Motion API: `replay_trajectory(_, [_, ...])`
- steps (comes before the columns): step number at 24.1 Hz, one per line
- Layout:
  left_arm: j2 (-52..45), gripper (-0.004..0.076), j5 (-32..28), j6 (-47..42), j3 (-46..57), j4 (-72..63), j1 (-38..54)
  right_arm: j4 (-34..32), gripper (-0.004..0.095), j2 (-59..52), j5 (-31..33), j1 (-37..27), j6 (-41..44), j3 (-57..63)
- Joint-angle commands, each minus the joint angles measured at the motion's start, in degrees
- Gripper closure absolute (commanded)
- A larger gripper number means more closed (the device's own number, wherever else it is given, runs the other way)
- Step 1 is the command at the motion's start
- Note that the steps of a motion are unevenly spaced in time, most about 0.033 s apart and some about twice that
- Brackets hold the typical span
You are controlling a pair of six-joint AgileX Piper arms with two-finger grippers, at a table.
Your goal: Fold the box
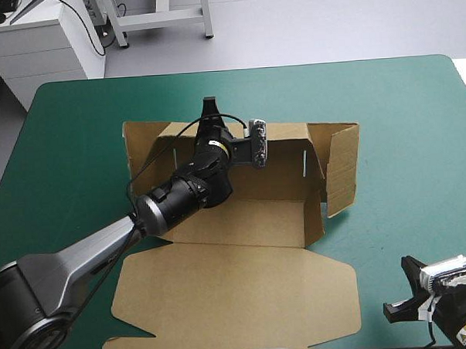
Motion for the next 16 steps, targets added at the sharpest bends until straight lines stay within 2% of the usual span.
replay_trajectory(1, [-3.2,0.0732,-7.8,-3.9,-1.6,11.9,0.0,-0.1,0.0926,0.9,-4.1,-0.2,-0.2,-1.3])
replay_trajectory(3, [-2.6,0.0732,-12.6,-4.4,-1.6,13.8,1.0,-0.1,0.0926,0.9,-4.1,-0.2,-0.2,-1.3])
replay_trajectory(6, [-2.3,0.0732,-16.3,-8.0,-1.7,15.4,3.4,-0.3,0.0926,0.9,-4.1,-0.2,-0.2,-1.3])
replay_trajectory(11, [-2.1,0.0732,-13.0,-12.3,-1.7,15.5,3.8,-0.3,0.0926,0.9,-4.1,-0.2,-0.2,-1.3])
replay_trajectory(16, [-1.0,0.0732,-12.6,-17.1,-1.7,20.5,3.8,-0.3,0.0926,0.9,-4.1,-0.2,-0.2,-1.3])
